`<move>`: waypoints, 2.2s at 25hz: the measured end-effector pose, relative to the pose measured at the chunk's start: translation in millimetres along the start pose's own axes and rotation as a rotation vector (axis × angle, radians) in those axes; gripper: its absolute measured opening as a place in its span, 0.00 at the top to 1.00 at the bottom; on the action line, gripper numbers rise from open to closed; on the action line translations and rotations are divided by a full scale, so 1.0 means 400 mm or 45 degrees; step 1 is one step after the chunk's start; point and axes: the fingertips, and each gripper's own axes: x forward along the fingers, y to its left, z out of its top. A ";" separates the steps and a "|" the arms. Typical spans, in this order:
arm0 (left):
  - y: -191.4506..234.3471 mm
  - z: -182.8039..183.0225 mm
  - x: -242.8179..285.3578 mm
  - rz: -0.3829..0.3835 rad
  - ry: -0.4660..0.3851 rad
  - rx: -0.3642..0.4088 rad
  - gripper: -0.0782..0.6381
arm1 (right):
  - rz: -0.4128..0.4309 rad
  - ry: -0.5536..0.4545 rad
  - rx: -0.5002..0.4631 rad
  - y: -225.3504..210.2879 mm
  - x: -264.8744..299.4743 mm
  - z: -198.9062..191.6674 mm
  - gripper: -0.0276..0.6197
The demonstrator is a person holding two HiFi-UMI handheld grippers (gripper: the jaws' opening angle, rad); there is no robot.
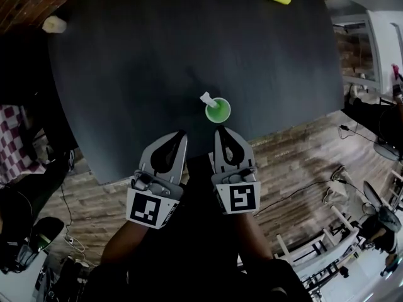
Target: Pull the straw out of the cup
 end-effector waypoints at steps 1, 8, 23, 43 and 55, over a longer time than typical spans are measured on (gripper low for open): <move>0.001 -0.006 0.003 0.001 0.004 -0.006 0.88 | 0.000 0.005 -0.001 -0.002 0.005 -0.007 0.95; 0.017 -0.041 0.015 0.015 0.026 -0.049 0.88 | -0.002 0.042 -0.007 -0.008 0.038 -0.045 0.95; 0.066 -0.072 0.044 0.036 0.052 -0.075 0.88 | -0.004 0.115 -0.036 -0.023 0.099 -0.093 0.91; 0.098 -0.102 0.060 0.047 0.089 -0.113 0.88 | -0.008 0.209 -0.127 -0.035 0.163 -0.129 0.79; 0.106 -0.111 0.074 0.047 0.103 -0.135 0.88 | -0.009 0.243 -0.184 -0.044 0.191 -0.138 0.78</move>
